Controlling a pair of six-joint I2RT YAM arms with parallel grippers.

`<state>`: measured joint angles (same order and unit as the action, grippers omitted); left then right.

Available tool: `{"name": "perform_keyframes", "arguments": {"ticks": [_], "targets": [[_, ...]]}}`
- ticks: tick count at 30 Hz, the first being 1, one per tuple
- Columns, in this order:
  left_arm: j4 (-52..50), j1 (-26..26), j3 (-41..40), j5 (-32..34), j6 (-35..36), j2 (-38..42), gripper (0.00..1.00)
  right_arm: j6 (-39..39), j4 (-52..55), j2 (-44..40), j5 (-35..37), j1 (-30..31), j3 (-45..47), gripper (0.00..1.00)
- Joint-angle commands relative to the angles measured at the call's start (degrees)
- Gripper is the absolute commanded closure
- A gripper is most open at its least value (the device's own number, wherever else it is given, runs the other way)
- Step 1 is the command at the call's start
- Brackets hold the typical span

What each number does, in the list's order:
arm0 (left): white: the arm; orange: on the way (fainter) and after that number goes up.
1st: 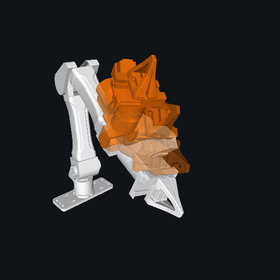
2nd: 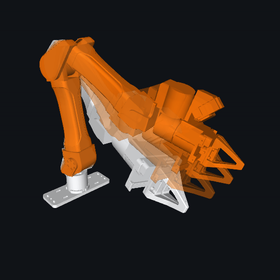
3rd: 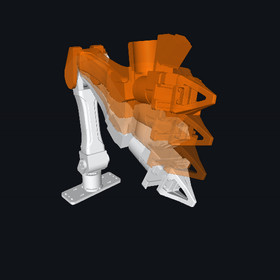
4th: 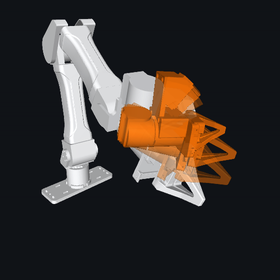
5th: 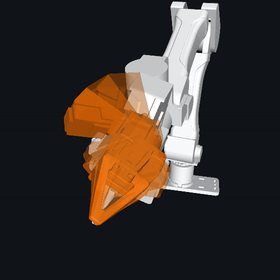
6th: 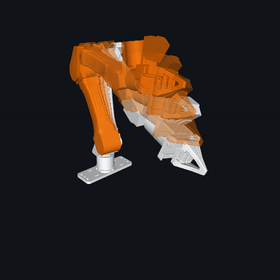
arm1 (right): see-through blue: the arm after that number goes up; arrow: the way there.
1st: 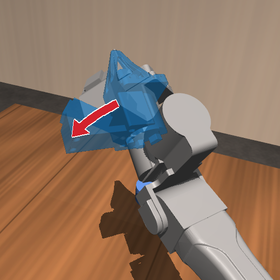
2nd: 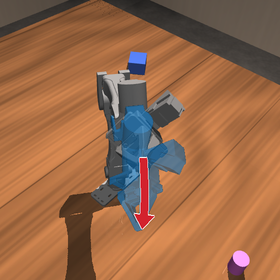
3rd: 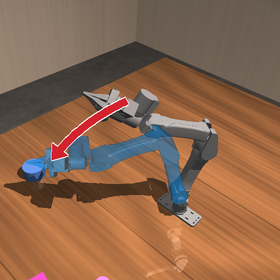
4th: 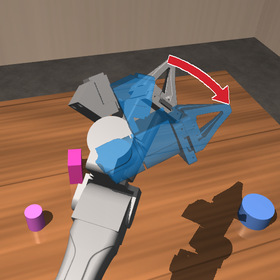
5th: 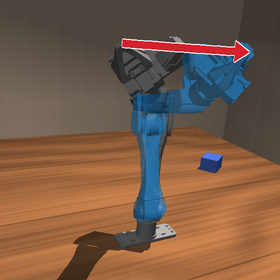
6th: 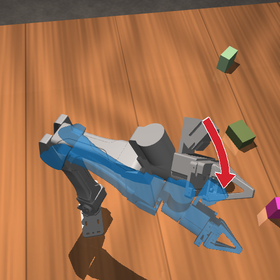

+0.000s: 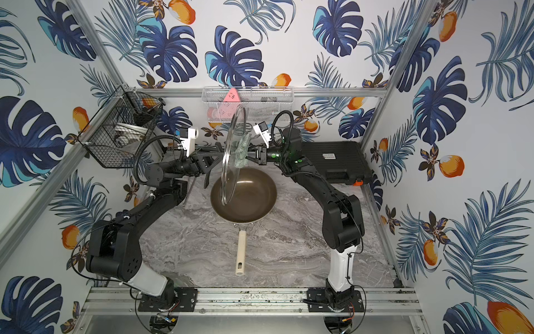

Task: Wipe the pot lid with a cloth
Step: Wipe the pot lid.

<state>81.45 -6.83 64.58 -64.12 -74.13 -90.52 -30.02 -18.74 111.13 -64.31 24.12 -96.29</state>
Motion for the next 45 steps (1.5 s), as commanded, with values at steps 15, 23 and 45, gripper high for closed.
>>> {"name": "perform_keyframes", "arguments": {"ticks": [15, 23, 45], "targets": [[6.97, -0.20, 1.25, 12.76, 3.27, -4.79, 1.00, -0.66, -6.38, -13.85, 1.45, 7.84, 15.87, 1.00], [6.97, -0.15, -0.16, 13.40, 3.66, -5.68, 1.00, 4.27, 1.53, -21.36, 3.66, 10.90, 16.46, 1.00], [6.97, -2.52, -1.68, 10.45, 2.54, -4.78, 1.00, 13.38, 17.81, -14.89, 6.95, 8.76, -5.28, 1.00]]}}
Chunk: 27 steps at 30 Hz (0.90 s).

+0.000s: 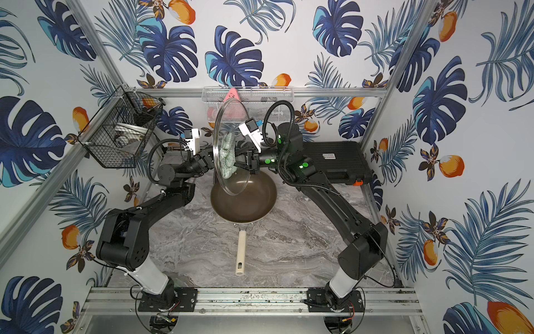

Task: Wipe the pot lid with a cloth
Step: Wipe the pot lid.

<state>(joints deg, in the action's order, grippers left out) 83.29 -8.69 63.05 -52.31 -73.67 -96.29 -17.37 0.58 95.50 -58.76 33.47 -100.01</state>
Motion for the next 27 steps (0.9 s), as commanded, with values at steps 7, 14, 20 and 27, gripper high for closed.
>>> {"name": "perform_keyframes", "arguments": {"ticks": [7, 14, 20, 27], "targets": [[5.13, -0.80, -0.86, -1.67, 2.04, 1.19, 1.00, -1.12, -2.83, 2.86, 0.64, -4.03, -5.18, 1.00], [5.12, -1.57, -1.13, -2.44, 1.69, 2.02, 1.00, -5.03, -5.43, 8.37, -1.08, -7.07, -11.15, 1.00], [5.11, -1.86, -0.52, -3.15, 0.83, 3.41, 1.00, -7.91, -6.98, 14.04, -2.34, -10.83, -15.45, 1.00], [5.13, -1.86, 0.55, -3.45, 0.48, 4.47, 1.00, -9.10, -7.28, 18.37, -3.19, -11.65, -17.24, 1.00]]}}
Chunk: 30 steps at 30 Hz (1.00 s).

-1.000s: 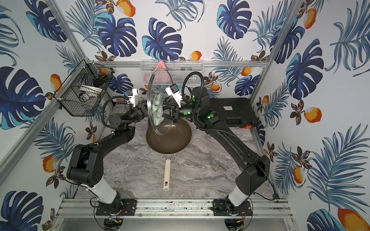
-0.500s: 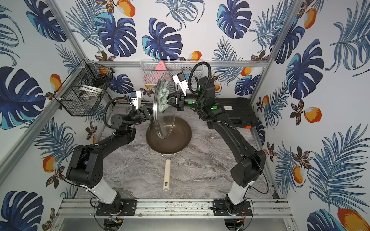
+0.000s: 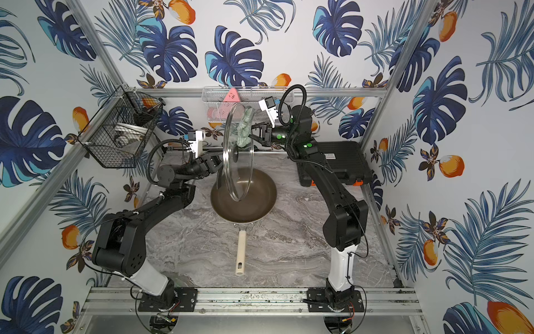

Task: Wipe the pot lid with a cloth
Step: Wipe the pot lid.

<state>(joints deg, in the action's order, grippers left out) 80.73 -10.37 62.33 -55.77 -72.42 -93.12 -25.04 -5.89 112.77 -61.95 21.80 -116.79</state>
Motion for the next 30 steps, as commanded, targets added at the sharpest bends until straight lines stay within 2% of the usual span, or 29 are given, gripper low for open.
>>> {"name": "perform_keyframes", "arguments": {"ticks": [1, 16, 26, 30], "targets": [[7.69, -0.18, 1.50, 0.04, -0.78, 1.21, 1.00, -1.65, -1.04, 1.38, -0.20, 0.01, -0.29, 1.00], [7.69, -0.18, 4.60, 3.15, 0.09, -0.22, 1.00, -3.86, -7.56, -2.86, -0.92, 1.41, 14.58, 1.00], [7.69, -0.18, 5.00, 4.79, 0.80, -0.31, 1.00, -3.36, -9.51, -5.48, -0.44, 3.95, 23.26, 1.00], [7.69, -0.18, 5.74, 5.32, 1.01, -0.83, 1.00, -1.49, -8.05, -7.84, 0.08, 6.81, 26.46, 1.00]]}}
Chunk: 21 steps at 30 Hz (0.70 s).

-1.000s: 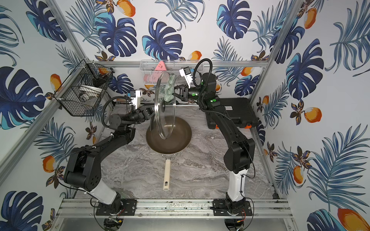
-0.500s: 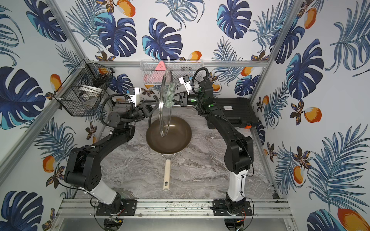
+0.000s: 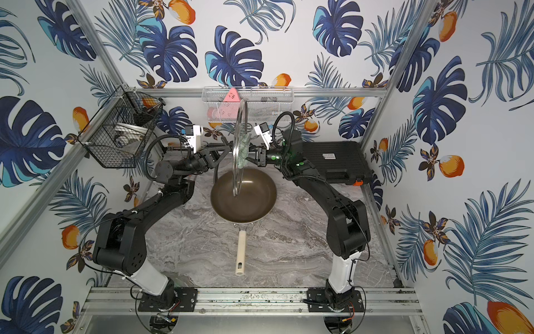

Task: Wipe the pot lid with a cloth
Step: Wipe the pot lid.

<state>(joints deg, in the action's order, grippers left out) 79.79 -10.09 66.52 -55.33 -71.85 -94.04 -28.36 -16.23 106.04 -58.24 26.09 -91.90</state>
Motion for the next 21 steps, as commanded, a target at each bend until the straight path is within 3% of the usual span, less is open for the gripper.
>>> {"name": "perform_keyframes", "arguments": {"ticks": [1, 21], "targets": [[8.63, -0.46, 1.64, 5.03, 0.56, -0.07, 1.00, 2.22, 2.70, -1.89, -3.53, 3.01, 2.49, 1.00], [8.71, -0.46, -0.25, 7.81, 2.95, -3.41, 1.00, 3.23, 7.01, -21.95, -1.87, 9.54, 16.69, 1.00]]}}
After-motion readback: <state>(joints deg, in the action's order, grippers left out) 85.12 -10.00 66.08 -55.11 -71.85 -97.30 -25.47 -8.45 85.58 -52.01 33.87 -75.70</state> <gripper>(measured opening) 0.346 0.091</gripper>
